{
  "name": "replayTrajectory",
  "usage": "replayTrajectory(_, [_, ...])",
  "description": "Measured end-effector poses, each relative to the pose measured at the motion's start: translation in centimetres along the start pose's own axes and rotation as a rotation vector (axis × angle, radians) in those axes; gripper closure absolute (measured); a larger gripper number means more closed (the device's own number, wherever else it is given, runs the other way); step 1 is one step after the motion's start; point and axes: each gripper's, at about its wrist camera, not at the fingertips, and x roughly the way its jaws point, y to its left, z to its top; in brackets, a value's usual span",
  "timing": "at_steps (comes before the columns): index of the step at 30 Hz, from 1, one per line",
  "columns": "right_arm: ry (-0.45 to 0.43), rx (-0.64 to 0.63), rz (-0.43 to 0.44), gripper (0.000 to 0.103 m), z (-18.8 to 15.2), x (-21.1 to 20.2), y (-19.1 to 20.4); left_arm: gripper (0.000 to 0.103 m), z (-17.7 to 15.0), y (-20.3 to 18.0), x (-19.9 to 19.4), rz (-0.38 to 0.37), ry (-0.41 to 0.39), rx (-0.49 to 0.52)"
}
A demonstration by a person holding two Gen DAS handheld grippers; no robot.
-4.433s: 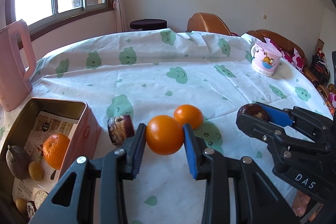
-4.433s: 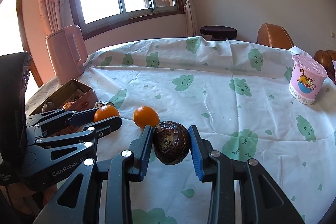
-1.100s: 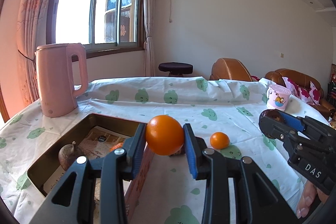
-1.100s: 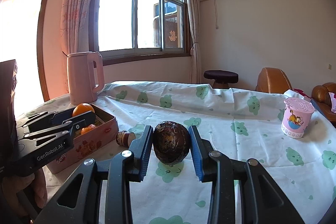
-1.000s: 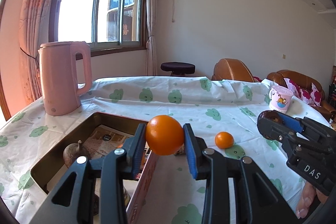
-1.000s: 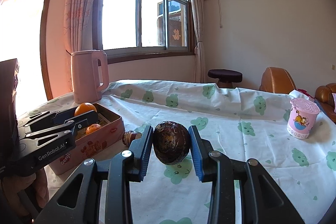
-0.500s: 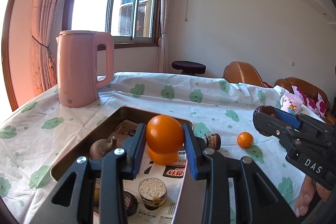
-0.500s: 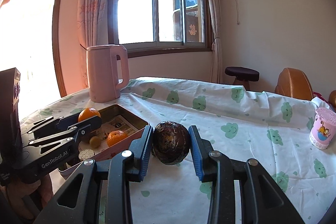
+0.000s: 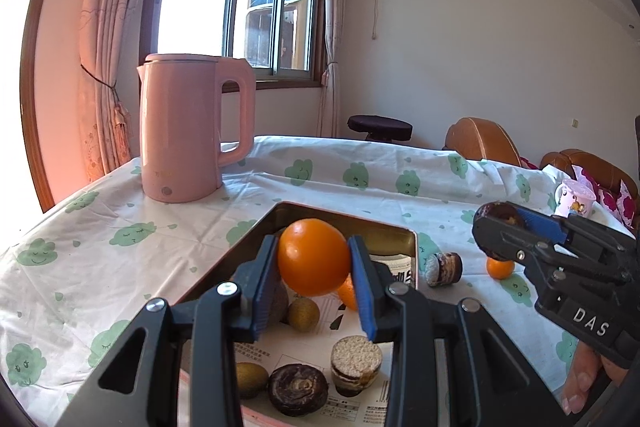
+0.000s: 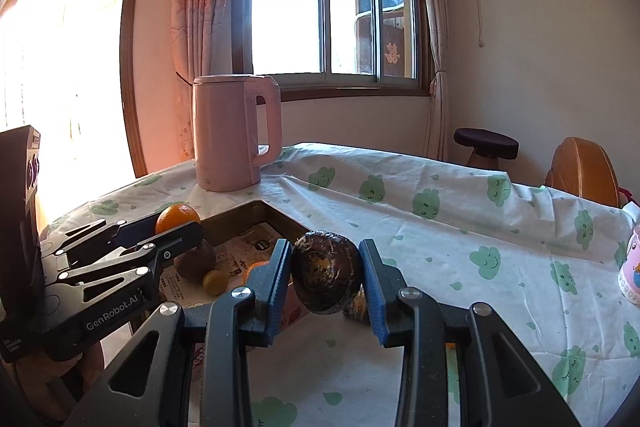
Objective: Organize fruits
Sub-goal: 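Move the held orange and dark brown fruit over the open tin box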
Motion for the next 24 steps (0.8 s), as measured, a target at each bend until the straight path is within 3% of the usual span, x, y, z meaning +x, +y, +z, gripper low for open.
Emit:
replayTrajectory(14, [0.038,-0.023,0.047,0.066,0.4,2.7,2.6,0.066,0.3,4.4,0.6,0.086,0.036,-0.044])
replayTrajectory(24, [0.075,-0.058,0.082,0.066,0.1,4.6,5.1,0.066,0.0,5.5,1.2,0.103,0.084,-0.046])
